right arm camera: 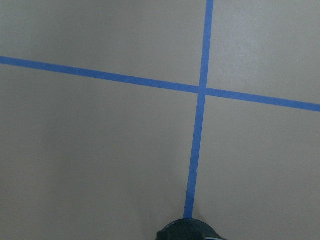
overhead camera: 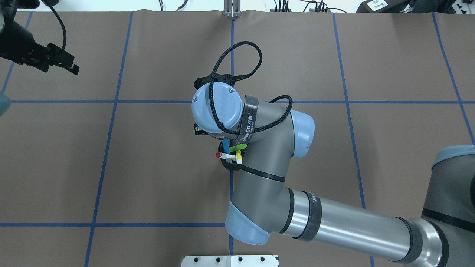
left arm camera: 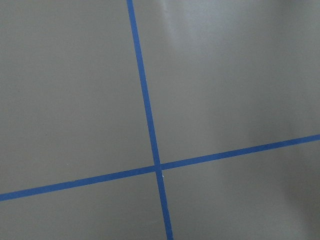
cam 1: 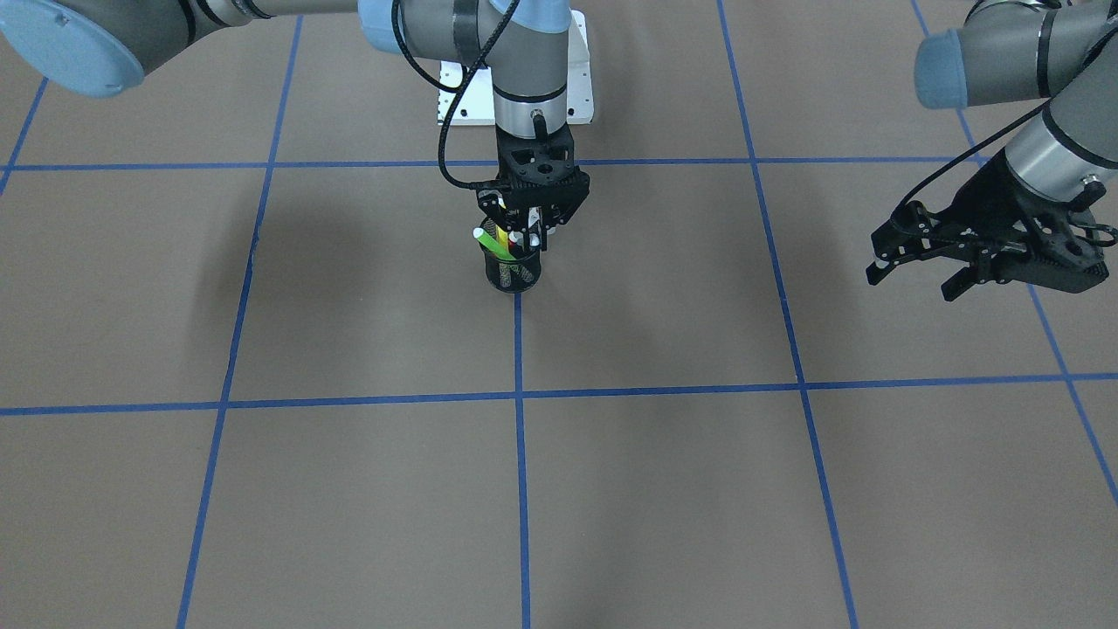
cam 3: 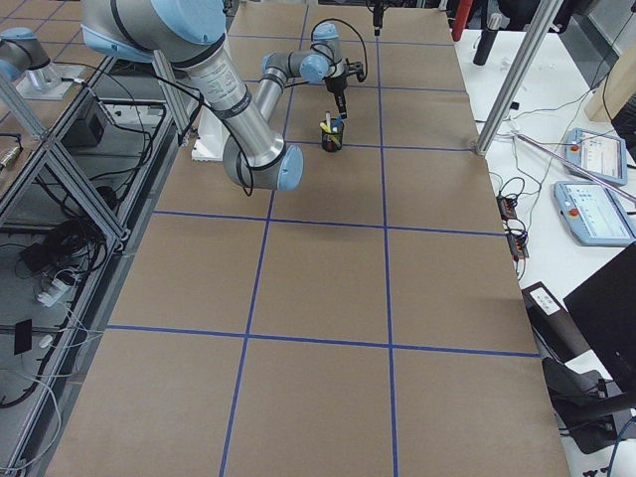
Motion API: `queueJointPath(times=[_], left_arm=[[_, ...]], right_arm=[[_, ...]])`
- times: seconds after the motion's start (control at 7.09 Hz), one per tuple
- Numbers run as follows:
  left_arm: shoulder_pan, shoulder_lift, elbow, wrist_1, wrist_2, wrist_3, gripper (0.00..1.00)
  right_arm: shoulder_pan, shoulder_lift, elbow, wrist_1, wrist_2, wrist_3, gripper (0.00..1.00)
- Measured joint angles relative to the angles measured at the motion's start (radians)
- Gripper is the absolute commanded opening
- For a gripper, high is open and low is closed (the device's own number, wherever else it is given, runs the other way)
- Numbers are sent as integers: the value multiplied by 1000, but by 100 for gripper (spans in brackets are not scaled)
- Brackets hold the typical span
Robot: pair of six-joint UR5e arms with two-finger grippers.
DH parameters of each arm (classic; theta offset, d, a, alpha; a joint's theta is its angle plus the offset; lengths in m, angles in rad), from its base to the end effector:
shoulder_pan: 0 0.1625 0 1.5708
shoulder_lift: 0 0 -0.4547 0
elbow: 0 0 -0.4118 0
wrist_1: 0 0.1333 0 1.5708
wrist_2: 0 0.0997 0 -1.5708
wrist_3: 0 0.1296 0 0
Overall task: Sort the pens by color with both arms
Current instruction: 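Lift the blue highlighter out and carry it farther from the robot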
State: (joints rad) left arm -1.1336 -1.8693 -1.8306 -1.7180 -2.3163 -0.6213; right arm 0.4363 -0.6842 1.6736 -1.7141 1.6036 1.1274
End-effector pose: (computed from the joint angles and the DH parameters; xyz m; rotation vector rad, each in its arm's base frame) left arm 0.2217 -0.5815 0.3868 0.2191 0.9527 0.0936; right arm -0.6176 -0.4303 0.1170 0.3324 -0.7786 -0.0205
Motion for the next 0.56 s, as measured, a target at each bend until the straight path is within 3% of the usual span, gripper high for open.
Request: queueJointPath(times=[0.28,0.56], left_arm=[[0,-1,-1,0,0,-1,100],[0,-1,-1,0,0,-1,100]], right_arm=[[31,-15,98,-7,-45,0,0],[50,-41,206,-12,-156,0,0]])
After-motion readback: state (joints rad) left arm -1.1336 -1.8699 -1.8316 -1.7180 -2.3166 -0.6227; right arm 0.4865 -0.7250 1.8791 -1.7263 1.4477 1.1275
